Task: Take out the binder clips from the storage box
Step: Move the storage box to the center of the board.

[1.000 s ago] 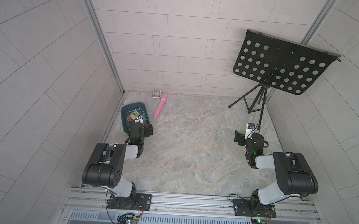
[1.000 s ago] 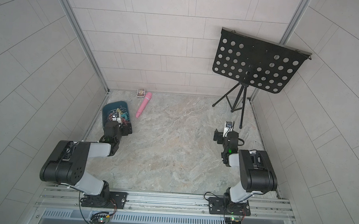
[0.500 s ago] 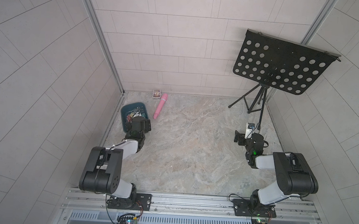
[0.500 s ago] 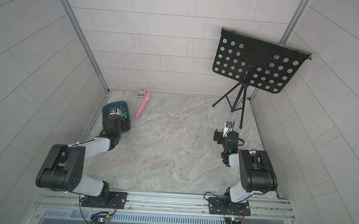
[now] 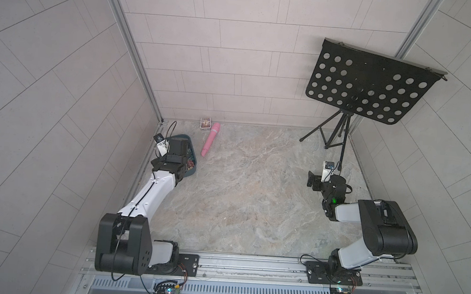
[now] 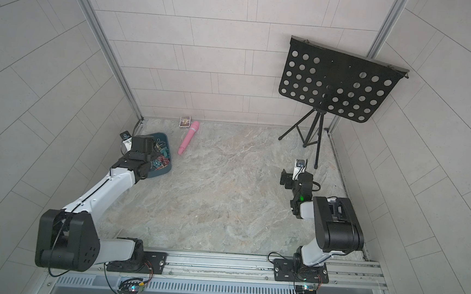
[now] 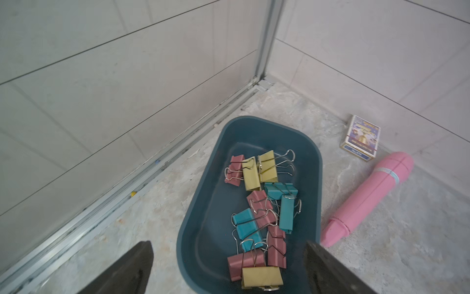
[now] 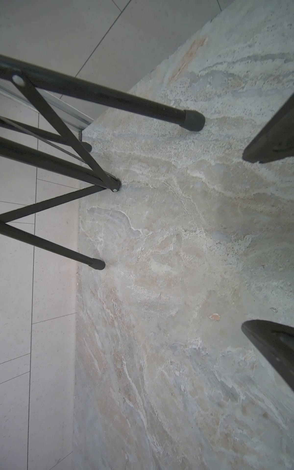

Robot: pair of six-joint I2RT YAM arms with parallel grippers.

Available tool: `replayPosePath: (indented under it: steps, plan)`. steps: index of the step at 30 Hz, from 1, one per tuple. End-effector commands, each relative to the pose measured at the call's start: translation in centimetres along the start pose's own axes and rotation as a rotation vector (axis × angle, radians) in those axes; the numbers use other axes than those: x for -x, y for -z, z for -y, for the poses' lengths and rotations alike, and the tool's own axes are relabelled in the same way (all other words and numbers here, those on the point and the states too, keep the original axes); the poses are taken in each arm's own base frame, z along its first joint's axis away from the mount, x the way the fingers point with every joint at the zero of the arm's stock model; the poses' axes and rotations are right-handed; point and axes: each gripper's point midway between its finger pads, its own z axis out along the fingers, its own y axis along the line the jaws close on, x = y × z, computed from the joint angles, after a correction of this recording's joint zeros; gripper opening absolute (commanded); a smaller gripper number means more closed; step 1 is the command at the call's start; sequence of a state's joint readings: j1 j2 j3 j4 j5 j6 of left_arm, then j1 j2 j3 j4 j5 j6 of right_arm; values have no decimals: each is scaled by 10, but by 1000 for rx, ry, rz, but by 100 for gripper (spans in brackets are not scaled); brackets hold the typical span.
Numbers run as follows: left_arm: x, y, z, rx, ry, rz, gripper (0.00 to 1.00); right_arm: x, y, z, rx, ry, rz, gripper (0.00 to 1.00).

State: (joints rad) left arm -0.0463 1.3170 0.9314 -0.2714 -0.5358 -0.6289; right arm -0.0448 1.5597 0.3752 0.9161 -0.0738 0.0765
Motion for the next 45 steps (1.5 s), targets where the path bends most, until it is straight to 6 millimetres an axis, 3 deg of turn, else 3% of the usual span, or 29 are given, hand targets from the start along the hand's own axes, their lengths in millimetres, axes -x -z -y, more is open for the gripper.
replayPosePath:
  steps: [1,9,15,19,24,31,36,45]
  plan:
    - [-26,6,-36,171,67,-96,100,1,0,0,-3,1,8,100]
    - [-58,2,-22,94,291,-209,100,1,0,0,-4,1,8,100]
    - [-80,-9,-18,101,341,-270,100,6,1,-6,26,14,-1,100]
    - [-95,-17,-12,99,313,-330,100,27,6,-16,62,60,-77,96]
    - [-109,-25,-7,105,269,-390,98,46,15,-30,124,79,-52,96]
    - [-129,-36,2,91,274,-474,95,81,40,-67,256,113,5,94]
    - [-135,-41,1,99,302,-487,94,91,54,-81,297,141,32,94]
    - [-132,-45,1,77,301,-488,86,91,55,-82,299,149,31,92]
